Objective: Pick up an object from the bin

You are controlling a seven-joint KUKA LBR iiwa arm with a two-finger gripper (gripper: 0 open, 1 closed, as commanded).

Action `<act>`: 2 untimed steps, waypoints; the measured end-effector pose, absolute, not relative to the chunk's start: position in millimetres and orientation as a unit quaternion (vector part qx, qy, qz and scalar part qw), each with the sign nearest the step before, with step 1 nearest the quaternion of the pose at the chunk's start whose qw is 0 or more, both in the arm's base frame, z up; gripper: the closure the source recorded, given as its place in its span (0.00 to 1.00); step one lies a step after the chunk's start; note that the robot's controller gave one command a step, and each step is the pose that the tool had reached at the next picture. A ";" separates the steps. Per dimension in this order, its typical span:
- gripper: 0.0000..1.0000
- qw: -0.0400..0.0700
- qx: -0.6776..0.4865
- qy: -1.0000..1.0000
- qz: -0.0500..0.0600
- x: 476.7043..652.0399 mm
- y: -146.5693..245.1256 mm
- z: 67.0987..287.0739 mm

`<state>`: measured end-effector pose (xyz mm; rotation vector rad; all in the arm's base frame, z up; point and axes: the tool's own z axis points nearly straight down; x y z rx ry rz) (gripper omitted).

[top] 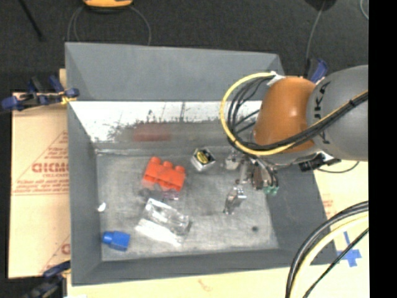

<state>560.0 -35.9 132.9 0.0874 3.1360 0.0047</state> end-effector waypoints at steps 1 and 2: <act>0.00 0.004 0.020 1.000 0.002 611.8 15.9 123.2; 0.00 0.004 -0.020 1.000 0.000 631.8 57.5 132.0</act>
Offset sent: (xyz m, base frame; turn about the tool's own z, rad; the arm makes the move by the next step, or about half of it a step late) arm 0.0490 0.0480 -0.0102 -0.0083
